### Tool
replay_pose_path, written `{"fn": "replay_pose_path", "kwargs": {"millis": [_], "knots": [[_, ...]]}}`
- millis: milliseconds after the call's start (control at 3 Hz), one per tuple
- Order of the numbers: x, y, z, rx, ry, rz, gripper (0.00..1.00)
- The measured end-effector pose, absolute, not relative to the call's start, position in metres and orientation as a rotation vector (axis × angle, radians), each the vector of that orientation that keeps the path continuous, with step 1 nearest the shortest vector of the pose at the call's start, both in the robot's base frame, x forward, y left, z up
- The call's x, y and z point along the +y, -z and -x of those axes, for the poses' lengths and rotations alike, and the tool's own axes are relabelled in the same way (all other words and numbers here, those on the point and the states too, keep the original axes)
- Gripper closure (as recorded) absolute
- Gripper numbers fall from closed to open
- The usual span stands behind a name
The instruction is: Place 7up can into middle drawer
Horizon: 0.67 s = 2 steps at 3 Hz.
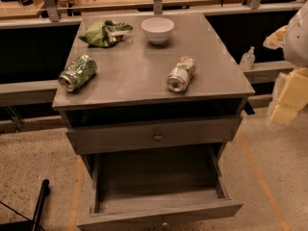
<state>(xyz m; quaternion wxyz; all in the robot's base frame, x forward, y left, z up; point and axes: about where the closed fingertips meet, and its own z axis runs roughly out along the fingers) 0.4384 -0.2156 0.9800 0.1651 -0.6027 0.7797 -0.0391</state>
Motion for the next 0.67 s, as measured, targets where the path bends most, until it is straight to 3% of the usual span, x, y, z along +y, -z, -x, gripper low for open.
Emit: {"fn": "replay_pose_path", "kwargs": {"millis": [667], "knots": [[-0.227, -0.985, -0.479, 2.255, 0.137, 1.647, 0.0]]}}
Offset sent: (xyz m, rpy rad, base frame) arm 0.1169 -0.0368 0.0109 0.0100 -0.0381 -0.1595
